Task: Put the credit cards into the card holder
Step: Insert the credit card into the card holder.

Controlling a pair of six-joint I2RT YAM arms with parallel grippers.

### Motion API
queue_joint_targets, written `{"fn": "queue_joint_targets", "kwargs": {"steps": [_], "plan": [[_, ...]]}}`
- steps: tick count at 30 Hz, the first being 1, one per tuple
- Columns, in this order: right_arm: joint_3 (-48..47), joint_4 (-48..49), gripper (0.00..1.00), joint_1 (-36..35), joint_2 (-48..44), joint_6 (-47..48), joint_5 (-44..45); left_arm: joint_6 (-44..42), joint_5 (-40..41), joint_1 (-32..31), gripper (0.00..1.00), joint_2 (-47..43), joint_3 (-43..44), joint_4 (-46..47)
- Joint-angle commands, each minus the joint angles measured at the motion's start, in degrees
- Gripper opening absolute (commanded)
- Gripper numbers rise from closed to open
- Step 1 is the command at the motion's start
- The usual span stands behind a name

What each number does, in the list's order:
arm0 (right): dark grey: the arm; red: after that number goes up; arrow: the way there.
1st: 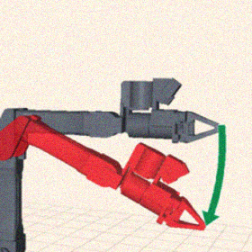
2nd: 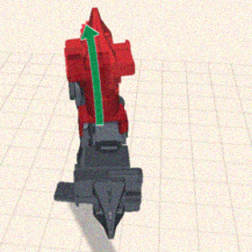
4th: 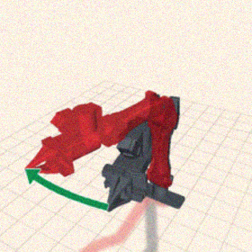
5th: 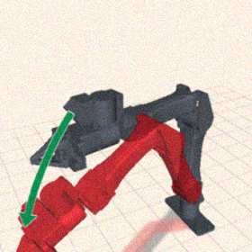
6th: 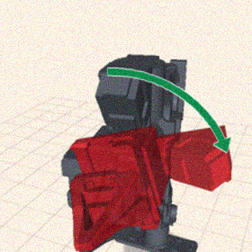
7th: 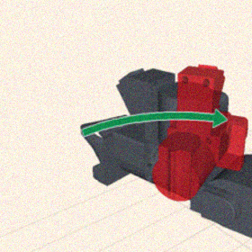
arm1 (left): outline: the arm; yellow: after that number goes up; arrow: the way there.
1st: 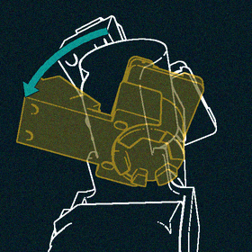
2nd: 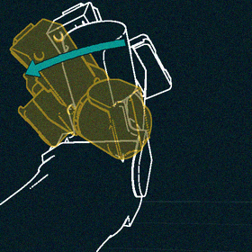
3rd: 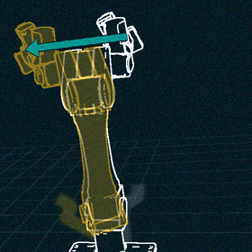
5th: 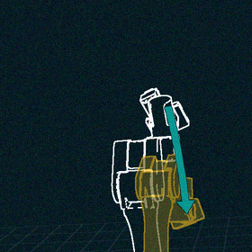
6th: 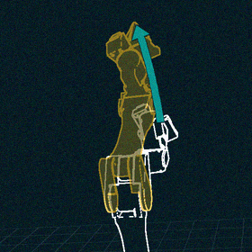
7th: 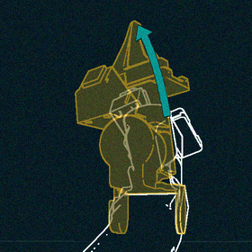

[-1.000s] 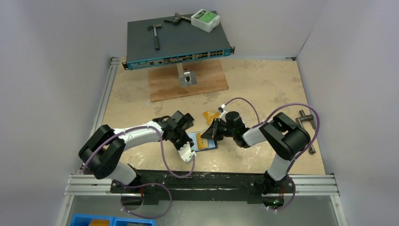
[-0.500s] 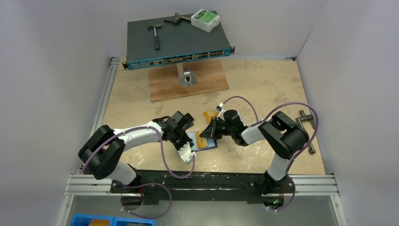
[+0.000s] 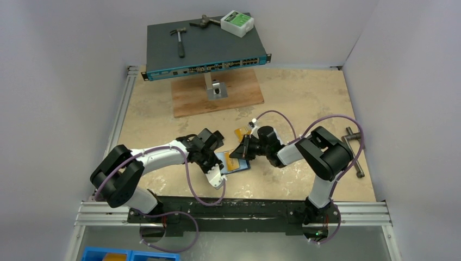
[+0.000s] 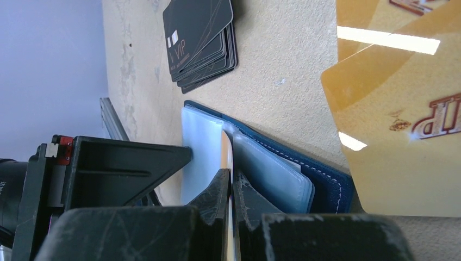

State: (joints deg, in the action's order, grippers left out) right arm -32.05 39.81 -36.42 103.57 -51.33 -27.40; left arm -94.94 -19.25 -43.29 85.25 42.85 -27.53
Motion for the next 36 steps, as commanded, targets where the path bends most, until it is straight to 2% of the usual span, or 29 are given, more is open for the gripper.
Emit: {"fn": "queue_joint_targets", "kwargs": {"steps": [1, 13, 20, 36], "plan": [[0.02, -6.30, 0.00, -1.95, 2.95, 4.20, -1.48, 1.43, -0.09, -0.66, 0.25, 1.85, -1.01, 0.50], [1.99, -6.30, 0.00, -1.84, 0.03, 4.13, -4.30, 2.44, 0.55, -0.75, 0.24, 1.79, -1.10, 1.00], [2.72, -7.27, 0.00, -1.80, -1.56, 3.68, -2.73, 3.23, 0.56, -0.97, 0.22, 1.53, -1.03, 0.65], [-1.63, -3.59, 0.00, 0.86, 2.88, 4.42, -6.48, 1.95, 0.26, -1.10, 0.23, 1.85, -0.86, -0.36]]}}
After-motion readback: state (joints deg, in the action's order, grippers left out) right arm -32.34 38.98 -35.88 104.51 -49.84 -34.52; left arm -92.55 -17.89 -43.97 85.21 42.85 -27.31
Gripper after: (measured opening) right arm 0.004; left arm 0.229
